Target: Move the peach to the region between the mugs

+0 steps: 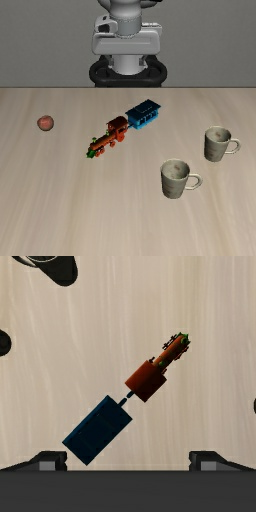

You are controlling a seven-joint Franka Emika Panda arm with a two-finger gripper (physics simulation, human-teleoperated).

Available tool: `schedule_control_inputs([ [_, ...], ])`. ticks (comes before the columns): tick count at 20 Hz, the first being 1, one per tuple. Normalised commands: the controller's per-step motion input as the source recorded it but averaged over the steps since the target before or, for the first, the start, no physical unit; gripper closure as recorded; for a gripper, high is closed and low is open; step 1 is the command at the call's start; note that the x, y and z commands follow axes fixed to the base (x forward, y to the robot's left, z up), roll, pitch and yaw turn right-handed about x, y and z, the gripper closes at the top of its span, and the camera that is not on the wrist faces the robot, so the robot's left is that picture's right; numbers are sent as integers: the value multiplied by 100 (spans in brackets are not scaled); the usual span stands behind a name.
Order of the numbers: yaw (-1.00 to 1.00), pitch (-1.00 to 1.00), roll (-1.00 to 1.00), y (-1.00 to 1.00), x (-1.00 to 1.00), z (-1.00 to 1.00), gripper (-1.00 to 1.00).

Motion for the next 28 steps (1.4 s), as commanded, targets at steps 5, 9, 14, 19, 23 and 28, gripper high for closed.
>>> schedule_control_inputs([
  [5,0,0,0,-100,0,0,-100],
  [9,0,0,0,-100,0,0,-100],
  [14,0,0,0,-100,0,0,-100],
  [19,0,0,0,-100,0,0,-100],
  [23,0,0,0,-75,0,-25,-100],
  [28,0,0,0,0,0,-100,-100],
])
